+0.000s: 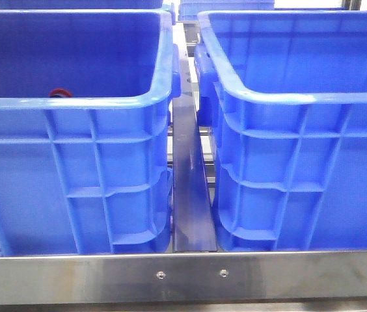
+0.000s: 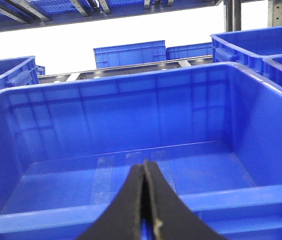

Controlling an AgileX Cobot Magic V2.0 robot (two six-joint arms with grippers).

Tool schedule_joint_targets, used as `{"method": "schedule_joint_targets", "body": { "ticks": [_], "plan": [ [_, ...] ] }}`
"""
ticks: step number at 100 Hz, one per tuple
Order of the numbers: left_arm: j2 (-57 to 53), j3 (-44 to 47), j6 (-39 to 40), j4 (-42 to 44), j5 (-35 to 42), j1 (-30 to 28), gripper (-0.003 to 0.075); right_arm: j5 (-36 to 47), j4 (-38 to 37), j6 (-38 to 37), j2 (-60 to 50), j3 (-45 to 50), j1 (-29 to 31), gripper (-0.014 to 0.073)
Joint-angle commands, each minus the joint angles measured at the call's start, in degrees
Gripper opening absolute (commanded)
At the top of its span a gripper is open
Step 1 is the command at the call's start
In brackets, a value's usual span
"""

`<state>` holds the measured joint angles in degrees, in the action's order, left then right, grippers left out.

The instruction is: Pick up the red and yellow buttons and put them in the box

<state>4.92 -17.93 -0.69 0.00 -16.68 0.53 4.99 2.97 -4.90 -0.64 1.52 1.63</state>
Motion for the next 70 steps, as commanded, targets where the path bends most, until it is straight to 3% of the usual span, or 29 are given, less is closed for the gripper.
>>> {"method": "schedule_joint_targets", "body": {
  "ticks": [1,39,70],
  "plan": [
    [5.0,-8.05,0.69,-0.64,-0.62,-0.05,-0.0019,4.69,-0.56,0.23,-1.42,-1.08,-0.07,-0.0068],
    [29.98,-33.95,-0.29,-1.28,-25.13,-0.05,-0.0019,4.69,-0.56,0.23,-1.42,-1.08,-0.07,-0.0068],
    [42.06,-38.12,-0.56,-1.28,-26.55,-0.05,-0.0019,4.69,-0.56,0.23,-1.42,-1.08,-0.07,-0.0068]
  ]
}}
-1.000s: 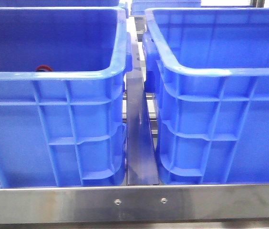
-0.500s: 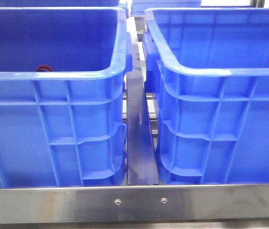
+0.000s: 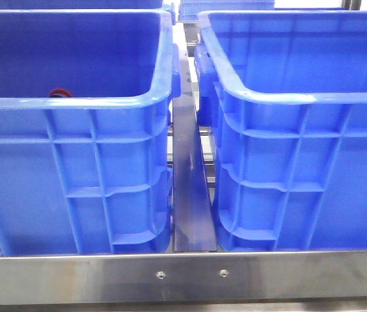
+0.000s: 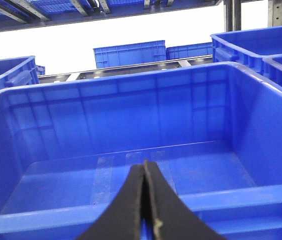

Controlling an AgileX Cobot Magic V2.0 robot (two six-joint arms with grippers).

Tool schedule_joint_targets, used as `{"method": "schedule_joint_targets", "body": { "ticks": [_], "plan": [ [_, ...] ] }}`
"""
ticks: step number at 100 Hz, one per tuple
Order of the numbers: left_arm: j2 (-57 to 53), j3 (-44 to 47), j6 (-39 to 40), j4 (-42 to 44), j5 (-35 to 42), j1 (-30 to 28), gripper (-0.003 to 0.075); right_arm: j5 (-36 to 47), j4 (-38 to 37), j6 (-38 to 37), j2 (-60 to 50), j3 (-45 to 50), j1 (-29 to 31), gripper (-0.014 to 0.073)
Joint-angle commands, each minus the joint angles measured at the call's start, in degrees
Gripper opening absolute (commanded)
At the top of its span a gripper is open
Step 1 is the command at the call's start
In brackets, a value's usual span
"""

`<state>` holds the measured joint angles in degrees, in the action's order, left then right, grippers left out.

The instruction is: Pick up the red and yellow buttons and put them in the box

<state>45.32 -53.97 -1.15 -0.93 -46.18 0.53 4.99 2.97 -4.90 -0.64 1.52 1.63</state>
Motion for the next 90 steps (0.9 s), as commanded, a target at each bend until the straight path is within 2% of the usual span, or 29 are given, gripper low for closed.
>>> {"method": "schedule_joint_targets", "body": {
  "ticks": [1,18,25,35,47,54,74,90],
  "plan": [
    [1.92,-2.09,-0.1,-0.35,2.95,-0.05,-0.0019,4.69,-0.56,0.23,-1.42,-1.08,-0.07,-0.0068],
    [3.63,-2.09,-0.33,-0.35,2.95,-0.05,-0.0014,4.69,-0.56,0.23,-1.42,-1.08,-0.07,-0.0068],
    [3.71,-2.09,-0.87,-0.68,2.95,-0.05,0.003,4.69,-0.56,0.23,-1.42,-1.08,-0.07,-0.0068],
    [3.71,-2.09,-1.01,-0.69,2.95,-0.05,0.0188,4.69,-0.56,0.23,-1.42,-1.08,-0.07,-0.0068],
    [3.71,-2.09,-1.01,-0.69,2.95,-0.05,0.0459,4.69,-0.56,0.23,-1.42,-1.08,-0.07,-0.0068],
    [3.71,-2.09,-1.01,-0.69,3.65,-0.05,0.0534,4.69,-0.56,0.23,-1.42,-1.08,-0.07,-0.0068],
    [4.0,-2.09,-1.32,-5.26,5.3,-0.05,0.0512,4.69,-0.56,0.23,-1.42,-1.08,-0.07,-0.0068],
    [7.63,-2.38,-6.37,-10.31,6.91,2.47,0.0512,4.69,-0.56,0.23,-1.42,-1.08,-0.07,-0.0068]
  ]
}}
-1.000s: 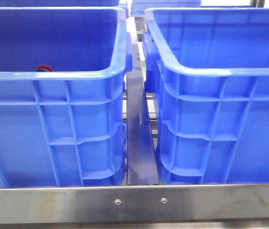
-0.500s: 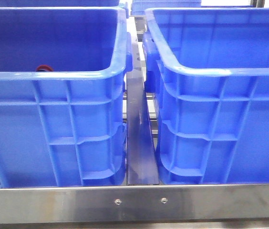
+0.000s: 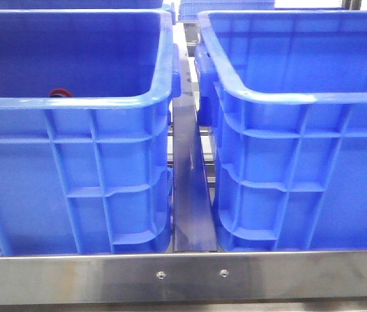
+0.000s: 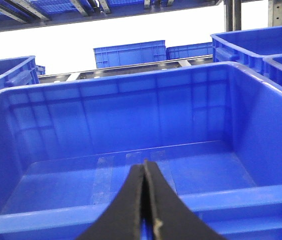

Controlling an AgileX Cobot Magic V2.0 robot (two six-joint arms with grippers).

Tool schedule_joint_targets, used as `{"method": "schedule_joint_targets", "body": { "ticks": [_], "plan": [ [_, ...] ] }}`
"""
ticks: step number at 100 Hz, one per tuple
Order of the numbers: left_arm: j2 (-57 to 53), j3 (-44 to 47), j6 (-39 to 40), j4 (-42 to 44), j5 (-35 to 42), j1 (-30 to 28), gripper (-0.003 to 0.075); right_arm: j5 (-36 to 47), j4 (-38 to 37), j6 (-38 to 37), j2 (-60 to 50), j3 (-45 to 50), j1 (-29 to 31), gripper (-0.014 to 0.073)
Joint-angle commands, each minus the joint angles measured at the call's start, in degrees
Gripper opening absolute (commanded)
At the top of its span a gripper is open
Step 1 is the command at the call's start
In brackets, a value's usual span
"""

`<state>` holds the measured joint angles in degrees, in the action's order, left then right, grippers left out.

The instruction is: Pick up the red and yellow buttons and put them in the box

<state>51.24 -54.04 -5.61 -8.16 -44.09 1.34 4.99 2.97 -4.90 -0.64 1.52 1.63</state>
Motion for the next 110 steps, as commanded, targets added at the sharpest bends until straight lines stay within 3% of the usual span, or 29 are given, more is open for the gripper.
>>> {"method": "schedule_joint_targets", "body": {
  "ticks": [1,45,74,110],
  "plan": [
    [1.97,-2.3,-2.02,-3.2,4.83,2.11,0.0512,4.69,-0.56,0.23,-1.42,-1.08,-0.07,-0.0068],
    [25.07,-12.7,-2.12,-2.59,8.84,13.43,0.0512,4.69,-0.56,0.23,-1.42,-1.08,-0.07,-0.0068],
    [38.47,-20.25,-2.12,-2.49,8.71,14.82,0.0512,4.69,-0.56,0.23,-1.42,-1.08,-0.07,-0.0068],
    [45.57,-22.96,-2.12,-2.14,12.55,14.72,0.0512,4.69,-0.56,0.23,-1.42,-1.08,-0.07,-0.0068]
  ]
}}
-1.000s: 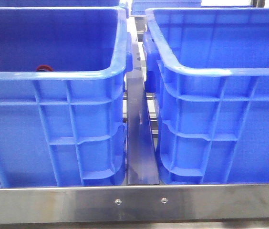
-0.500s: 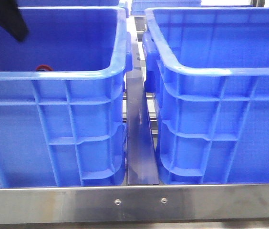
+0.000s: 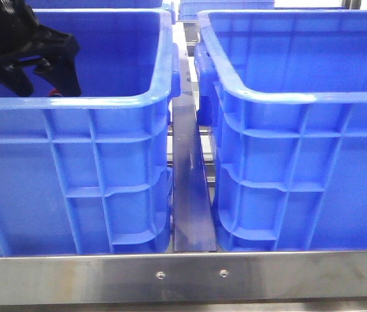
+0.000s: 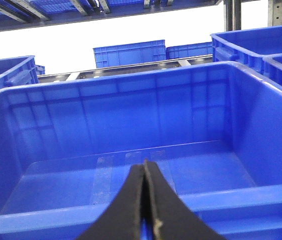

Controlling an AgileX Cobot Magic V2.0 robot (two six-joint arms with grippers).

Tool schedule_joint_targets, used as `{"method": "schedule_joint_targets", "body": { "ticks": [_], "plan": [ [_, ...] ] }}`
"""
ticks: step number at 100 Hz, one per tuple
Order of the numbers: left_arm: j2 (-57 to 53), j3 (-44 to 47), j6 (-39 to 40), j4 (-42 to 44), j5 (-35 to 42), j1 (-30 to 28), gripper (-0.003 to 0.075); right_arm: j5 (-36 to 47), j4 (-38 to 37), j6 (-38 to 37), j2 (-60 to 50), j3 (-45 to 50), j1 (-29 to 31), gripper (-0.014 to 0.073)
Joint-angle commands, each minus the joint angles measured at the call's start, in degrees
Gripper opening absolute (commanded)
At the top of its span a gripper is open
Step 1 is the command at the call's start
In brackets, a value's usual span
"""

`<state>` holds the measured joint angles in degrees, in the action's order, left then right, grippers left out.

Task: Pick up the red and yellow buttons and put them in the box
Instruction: 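Lower the left gripper into the button bin and grasp a red-capped button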

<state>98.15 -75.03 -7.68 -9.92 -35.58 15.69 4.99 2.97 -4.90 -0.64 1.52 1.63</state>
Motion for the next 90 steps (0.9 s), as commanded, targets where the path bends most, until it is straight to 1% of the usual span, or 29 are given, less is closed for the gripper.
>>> {"method": "schedule_joint_targets", "body": {
  "ticks": [1,31,40,47,57,64,74,79,83,90],
  "plan": [
    [-1.31,-1.98,-0.05,-0.38,4.04,0.37,0.0512,4.69,-0.56,0.23,-1.42,-1.08,-0.07,-0.0068],
    [1.23,-2.07,-0.05,-0.38,5.11,0.37,0.0511,4.69,-0.56,0.23,-1.42,-1.08,-0.07,-0.0068],
    [1.23,-2.07,-0.05,-0.38,5.74,0.37,0.0476,4.69,-0.56,0.23,-1.42,-1.08,-0.07,-0.0068],
    [1.23,-2.07,-0.05,-0.38,5.88,0.37,0.0428,4.69,-0.56,0.23,-1.42,-1.08,-0.07,-0.0068],
    [1.23,-2.07,-0.05,-0.38,5.97,0.37,0.0331,4.69,-0.56,0.23,-1.42,-1.08,-0.07,-0.0068],
    [1.23,-2.07,-0.05,-0.38,5.97,0.37,0.0236,4.69,-0.56,0.23,-1.42,-1.08,-0.07,-0.0068],
    [1.23,-2.07,-0.05,-0.36,5.97,0.37,0.0075,4.69,-0.56,0.23,-1.42,-1.08,-0.07,-0.0068],
    [1.23,-2.07,-0.05,-0.36,5.97,0.37,0.0016,4.69,-0.56,0.23,-1.42,-1.08,-0.07,-0.0068],
    [1.23,-2.07,-0.05,-0.36,5.85,0.37,-0.002,4.69,-0.56,0.23,-1.42,-1.08,-0.07,-0.0068],
    [0.87,-2.07,-0.05,-0.36,5.23,0.37,-0.0019,4.69,-0.56,0.23,-1.42,-1.08,-0.07,-0.0068]
  ]
}}
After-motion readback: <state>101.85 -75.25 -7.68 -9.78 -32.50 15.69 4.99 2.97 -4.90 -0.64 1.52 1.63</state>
